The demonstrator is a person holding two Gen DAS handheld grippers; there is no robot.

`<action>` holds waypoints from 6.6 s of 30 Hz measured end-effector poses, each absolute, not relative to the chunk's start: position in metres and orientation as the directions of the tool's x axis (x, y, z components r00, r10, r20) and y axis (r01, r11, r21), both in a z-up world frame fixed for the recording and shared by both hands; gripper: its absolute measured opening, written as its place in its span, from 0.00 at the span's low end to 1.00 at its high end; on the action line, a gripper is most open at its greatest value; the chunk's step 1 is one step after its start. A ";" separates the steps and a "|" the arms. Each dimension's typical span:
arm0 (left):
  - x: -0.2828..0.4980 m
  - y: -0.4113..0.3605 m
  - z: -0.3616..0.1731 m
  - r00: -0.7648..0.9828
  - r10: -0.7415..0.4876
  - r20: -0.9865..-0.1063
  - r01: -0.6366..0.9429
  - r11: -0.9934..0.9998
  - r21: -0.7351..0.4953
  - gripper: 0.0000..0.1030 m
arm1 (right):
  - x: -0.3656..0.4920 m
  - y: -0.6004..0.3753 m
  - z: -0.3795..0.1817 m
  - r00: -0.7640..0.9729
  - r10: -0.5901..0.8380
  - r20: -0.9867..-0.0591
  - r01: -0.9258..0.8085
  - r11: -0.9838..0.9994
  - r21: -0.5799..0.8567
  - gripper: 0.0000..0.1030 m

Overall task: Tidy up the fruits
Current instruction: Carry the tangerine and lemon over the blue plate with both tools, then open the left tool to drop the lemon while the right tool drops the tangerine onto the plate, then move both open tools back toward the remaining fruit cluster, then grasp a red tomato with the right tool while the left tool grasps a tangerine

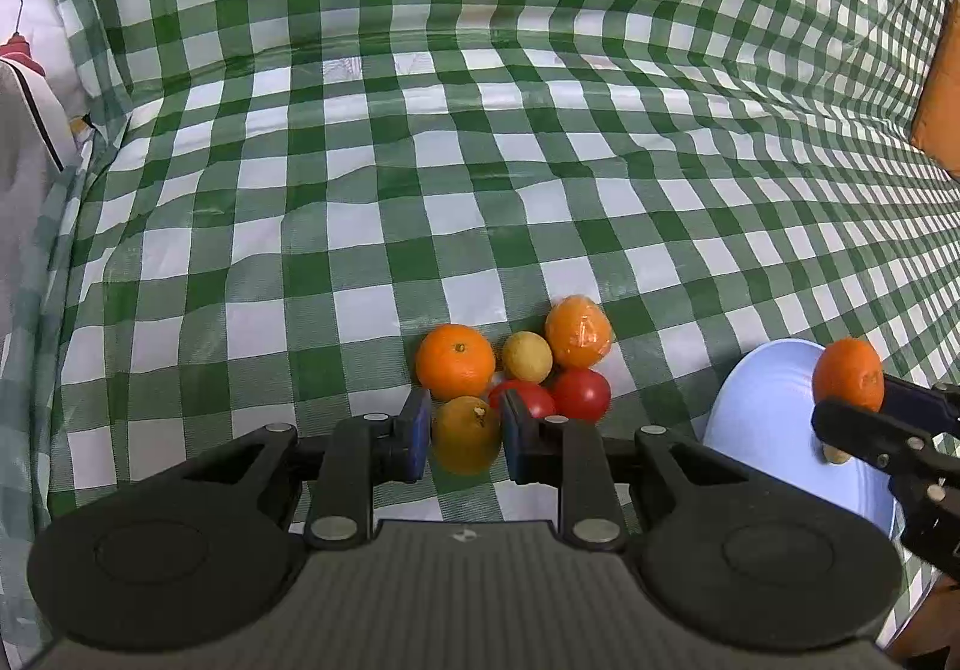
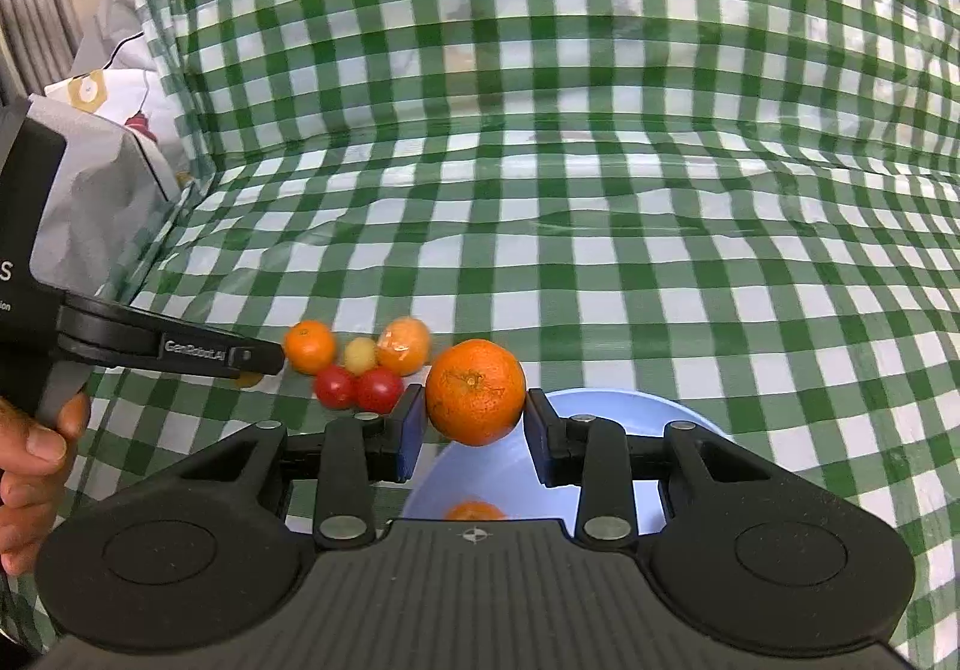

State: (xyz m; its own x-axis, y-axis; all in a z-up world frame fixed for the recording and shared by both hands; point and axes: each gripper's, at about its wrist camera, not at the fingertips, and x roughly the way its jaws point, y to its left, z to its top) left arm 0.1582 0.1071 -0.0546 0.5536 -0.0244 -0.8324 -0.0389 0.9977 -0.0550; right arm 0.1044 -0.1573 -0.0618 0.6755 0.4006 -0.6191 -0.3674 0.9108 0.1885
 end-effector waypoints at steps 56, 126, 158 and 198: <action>0.109 -0.002 -0.056 0.475 -0.404 -0.782 0.470 0.868 -0.164 0.26 | 0.115 -0.223 -0.075 0.722 0.182 -0.667 -0.076 0.980 0.186 0.36; 0.140 0.032 -0.042 0.571 -0.294 -0.766 0.274 0.948 -0.160 0.34 | 0.123 -0.199 -0.072 0.730 0.245 -0.638 -0.173 0.969 0.174 0.48; 0.170 0.188 -0.043 0.604 -0.142 -0.784 -0.184 0.933 -0.310 0.18 | 0.123 -0.149 -0.084 0.732 0.439 -0.522 -0.297 0.894 0.335 0.25; 0.202 0.162 -0.077 0.534 -0.082 -0.842 -0.186 0.960 -0.211 0.39 | 0.160 -0.071 -0.107 0.620 0.409 -0.670 -0.265 0.912 0.312 0.30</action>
State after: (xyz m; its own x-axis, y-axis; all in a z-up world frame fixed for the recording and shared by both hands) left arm 0.2020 0.1619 -0.0769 0.5336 -0.0822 -0.8417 -0.1857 0.9596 -0.2114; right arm 0.1596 -0.0715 -0.1074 0.6197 0.4092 -0.6698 -0.2649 0.9123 0.3122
